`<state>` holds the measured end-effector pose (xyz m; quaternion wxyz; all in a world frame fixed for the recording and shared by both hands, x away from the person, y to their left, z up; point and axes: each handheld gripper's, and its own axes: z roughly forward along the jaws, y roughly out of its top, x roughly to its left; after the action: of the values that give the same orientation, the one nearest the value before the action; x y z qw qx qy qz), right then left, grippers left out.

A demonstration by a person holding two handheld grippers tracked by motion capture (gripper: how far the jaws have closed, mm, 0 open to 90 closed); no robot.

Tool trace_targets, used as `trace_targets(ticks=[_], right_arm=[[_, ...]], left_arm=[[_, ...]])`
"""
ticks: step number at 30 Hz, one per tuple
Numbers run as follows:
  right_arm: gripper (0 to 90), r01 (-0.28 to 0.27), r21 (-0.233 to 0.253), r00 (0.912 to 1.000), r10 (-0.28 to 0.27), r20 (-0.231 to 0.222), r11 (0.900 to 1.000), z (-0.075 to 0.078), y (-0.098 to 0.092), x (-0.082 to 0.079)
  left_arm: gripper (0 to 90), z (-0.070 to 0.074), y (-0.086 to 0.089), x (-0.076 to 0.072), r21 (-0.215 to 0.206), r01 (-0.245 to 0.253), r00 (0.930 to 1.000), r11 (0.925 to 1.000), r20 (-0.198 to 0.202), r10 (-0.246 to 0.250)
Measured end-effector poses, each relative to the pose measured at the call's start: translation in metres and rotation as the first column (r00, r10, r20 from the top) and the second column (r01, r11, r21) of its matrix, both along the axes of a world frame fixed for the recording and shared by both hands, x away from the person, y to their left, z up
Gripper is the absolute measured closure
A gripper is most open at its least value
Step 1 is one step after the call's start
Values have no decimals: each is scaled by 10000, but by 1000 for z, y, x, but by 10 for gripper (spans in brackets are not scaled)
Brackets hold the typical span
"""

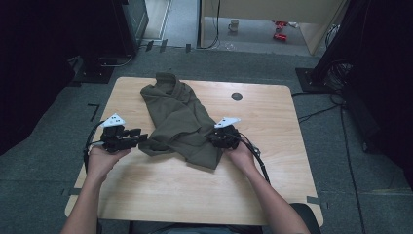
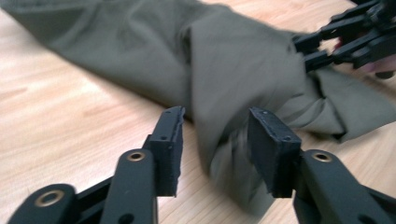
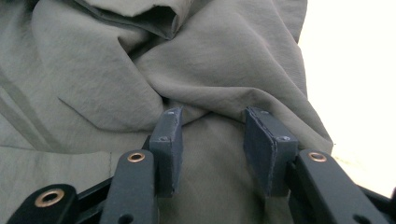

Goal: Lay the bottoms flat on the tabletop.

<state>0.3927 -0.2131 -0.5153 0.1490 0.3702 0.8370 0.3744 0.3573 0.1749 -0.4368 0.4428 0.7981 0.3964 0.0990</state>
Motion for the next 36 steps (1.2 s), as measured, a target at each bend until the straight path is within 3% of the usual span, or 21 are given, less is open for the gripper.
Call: trace_targets(ticks=[4,12,17,19,21,27,30,31,33,35,36], right_arm=[[564,5,53,10000,-6,98,10000,-1,0,-2],[564,33,124,9998,-35,206,9999,-3,0,-3],[564,159,274,9995,-167,262,9995,-4,-1,-8],[564,126,296,9995,-134,283,9995,-4,0,-9],[564,123,262,9995,-131,297,9996,-4,0,-13],[572,9,331,9997,-17,237,9995,-5,2,-23],[572,-16,400,9995,4,305,9992,-6,0,-26],[572,-27,408,9995,14,316,9992,-6,0,-26],[572,-8,412,9995,-6,325,9992,-6,-1,-28],[572,4,414,9995,-18,326,9991,-6,-1,-28],[572,1,414,9995,-14,326,9991,-6,-2,-29]], left_arm=[[515,9,-7,1,-171,105,9998,9998,161,-102],[505,9,-51,17,331,1208,9927,9921,-6,-1209],[485,7,-73,23,514,1601,9871,9858,-14,-1603],[458,2,-87,26,849,1736,9848,9811,-123,-1732],[443,-2,-93,29,892,1867,9824,9784,-215,-1855],[411,-15,-106,38,1528,1901,9816,9698,-98,-1908],[408,-22,-112,41,2060,1920,9812,9595,-192,-1922],[425,-22,-112,41,2060,1920,9812,9595,-192,-1922],[528,-27,-114,44,2521,1799,9834,9508,-221,-1802],[681,-28,-114,45,2541,1776,9839,9507,-276,-1764],[726,-31,-111,49,2361,1816,9833,9546,-567,-1730]])
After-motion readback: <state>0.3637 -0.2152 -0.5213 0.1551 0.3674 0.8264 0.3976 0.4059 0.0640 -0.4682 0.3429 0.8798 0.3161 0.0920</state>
